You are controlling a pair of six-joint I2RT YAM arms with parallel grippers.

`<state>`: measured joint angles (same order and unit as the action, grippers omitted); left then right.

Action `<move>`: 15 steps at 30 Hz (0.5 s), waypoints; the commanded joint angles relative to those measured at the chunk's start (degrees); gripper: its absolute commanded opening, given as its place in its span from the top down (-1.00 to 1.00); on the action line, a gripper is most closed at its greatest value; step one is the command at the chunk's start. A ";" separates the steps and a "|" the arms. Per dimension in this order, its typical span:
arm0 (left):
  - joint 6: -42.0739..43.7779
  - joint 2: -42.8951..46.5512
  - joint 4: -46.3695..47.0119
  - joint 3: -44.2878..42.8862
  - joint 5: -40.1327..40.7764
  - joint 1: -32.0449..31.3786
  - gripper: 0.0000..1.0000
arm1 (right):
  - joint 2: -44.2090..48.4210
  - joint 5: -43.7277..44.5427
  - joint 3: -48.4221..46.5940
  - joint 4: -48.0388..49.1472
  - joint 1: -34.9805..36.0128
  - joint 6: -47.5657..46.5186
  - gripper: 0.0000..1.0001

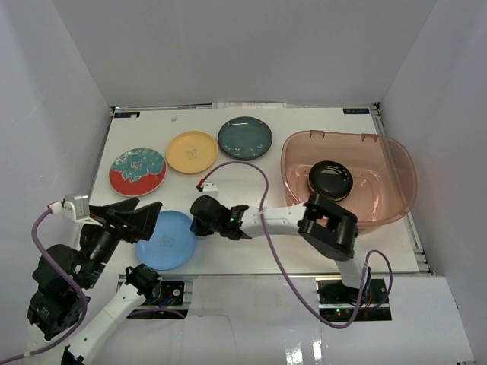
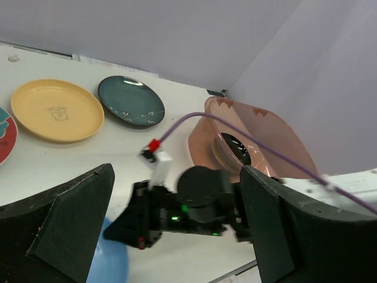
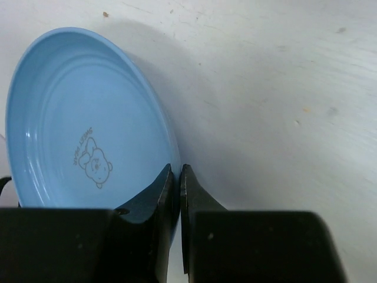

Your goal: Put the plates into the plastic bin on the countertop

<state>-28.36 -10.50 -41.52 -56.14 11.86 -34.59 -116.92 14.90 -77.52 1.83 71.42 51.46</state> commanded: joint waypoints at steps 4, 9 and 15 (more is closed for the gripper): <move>0.76 -7.07 6.35 2.00 1.24 0.40 -0.96 | 26.19 14.27 15.27 2.93 0.13 -6.98 0.84; -0.02 -14.35 15.21 4.02 0.27 0.31 -0.96 | 47.11 20.61 20.82 -7.26 -5.83 -11.81 0.85; -3.71 -22.71 18.40 4.72 2.37 0.40 -0.96 | 67.07 16.05 24.61 -18.16 -27.35 -17.53 0.85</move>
<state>-29.71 -30.89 -26.74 -51.96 12.84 -34.59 -54.06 29.78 -53.89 -8.95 50.59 38.35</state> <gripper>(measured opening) 0.979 0.099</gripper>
